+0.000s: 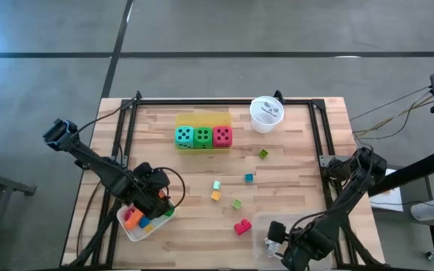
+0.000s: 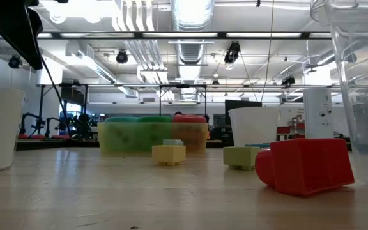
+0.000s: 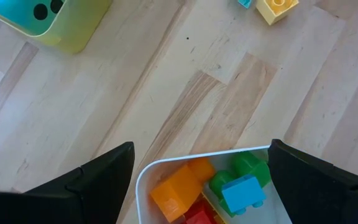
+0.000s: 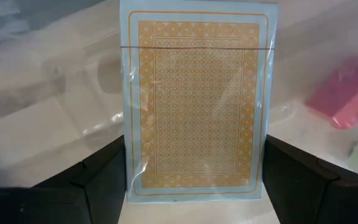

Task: Pick & Place Toys
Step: Put the yellow deck of cards into the transparent bin

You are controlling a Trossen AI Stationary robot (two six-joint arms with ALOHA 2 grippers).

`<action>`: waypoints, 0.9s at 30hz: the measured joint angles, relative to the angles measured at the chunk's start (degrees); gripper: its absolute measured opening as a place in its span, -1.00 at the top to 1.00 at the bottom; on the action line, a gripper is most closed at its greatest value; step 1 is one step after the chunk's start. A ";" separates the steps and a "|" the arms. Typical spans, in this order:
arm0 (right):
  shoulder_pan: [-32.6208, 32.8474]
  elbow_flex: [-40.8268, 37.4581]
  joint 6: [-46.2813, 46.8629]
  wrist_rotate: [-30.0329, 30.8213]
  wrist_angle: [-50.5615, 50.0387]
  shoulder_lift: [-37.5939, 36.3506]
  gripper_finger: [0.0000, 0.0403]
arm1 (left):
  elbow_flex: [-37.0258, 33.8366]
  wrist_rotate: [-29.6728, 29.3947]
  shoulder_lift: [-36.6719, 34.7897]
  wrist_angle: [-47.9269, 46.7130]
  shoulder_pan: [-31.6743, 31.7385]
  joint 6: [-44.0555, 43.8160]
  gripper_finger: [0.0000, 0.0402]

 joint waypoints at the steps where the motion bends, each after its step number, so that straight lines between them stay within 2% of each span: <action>1: 0.00 -0.61 0.00 -0.02 0.95 0.00 -0.46 | 0.00 -0.01 0.00 0.00 0.01 0.00 -0.76; 20: -0.82 -8.06 -3.37 -0.66 9.01 0.04 -0.46 | 0.00 0.01 0.00 0.04 0.02 0.00 -0.76; 27: -1.78 -8.13 -0.05 -0.55 9.89 0.02 -0.48 | 0.00 0.01 0.00 0.09 0.00 0.00 -0.76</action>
